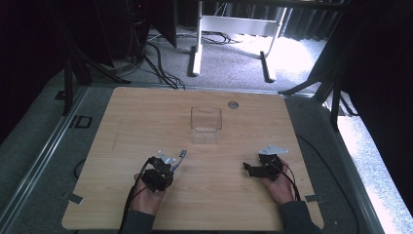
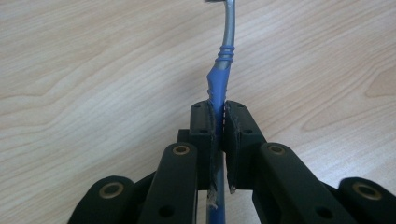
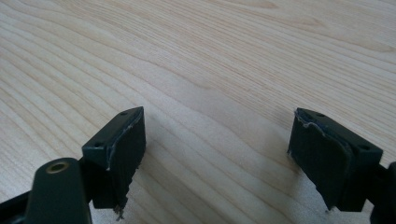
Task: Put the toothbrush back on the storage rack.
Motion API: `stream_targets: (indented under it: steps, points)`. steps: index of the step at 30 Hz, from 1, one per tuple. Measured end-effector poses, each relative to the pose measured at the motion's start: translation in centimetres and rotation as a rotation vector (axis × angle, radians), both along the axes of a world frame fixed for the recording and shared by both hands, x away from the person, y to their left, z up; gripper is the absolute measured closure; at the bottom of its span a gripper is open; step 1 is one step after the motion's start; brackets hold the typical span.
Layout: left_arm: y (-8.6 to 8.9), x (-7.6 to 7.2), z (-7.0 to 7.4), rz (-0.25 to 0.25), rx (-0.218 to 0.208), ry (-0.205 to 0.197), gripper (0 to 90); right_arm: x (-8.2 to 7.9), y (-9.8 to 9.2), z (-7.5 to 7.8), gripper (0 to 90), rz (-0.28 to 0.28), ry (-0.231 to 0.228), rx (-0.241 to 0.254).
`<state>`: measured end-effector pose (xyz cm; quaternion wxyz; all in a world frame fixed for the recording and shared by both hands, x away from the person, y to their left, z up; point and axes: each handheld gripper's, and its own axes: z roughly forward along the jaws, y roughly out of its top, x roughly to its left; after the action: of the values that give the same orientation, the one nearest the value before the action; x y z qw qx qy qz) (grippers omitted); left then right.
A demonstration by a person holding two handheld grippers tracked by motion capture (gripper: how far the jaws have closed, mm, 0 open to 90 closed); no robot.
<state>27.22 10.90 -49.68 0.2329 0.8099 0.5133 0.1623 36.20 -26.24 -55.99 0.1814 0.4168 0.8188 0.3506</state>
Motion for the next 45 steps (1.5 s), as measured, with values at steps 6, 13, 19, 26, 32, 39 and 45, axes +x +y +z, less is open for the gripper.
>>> stream_targets:
  steps: [6,13,19,26,32,39,45]
  points:
    - [-0.1,0.2,0.1,-0.012,-0.006,-0.020,82.7,0.0,0.0,0.0,18.6,0.000,0.000,0.000]
    - [-0.3,0.3,0.4,-0.022,-0.018,-0.052,82.7,0.0,0.0,0.0,18.6,0.000,-0.001,0.000]
    - [-0.2,0.3,0.7,-0.024,-0.034,-0.091,82.7,0.0,0.0,0.0,18.6,0.000,0.000,0.000]
    - [0.0,0.7,0.9,-0.033,-0.049,-0.104,82.7,0.0,0.0,0.0,18.6,0.000,0.000,0.000]
    - [0.0,0.8,1.0,-0.038,-0.054,-0.120,82.7,0.0,0.0,0.0,18.6,0.000,0.000,0.000]
    - [0.1,0.7,1.1,-0.041,-0.058,-0.145,82.8,0.0,0.0,0.0,18.6,0.000,0.000,0.000]
    - [0.3,0.8,1.4,-0.042,-0.069,-0.187,82.7,0.0,0.0,0.0,18.6,0.000,0.000,0.000]
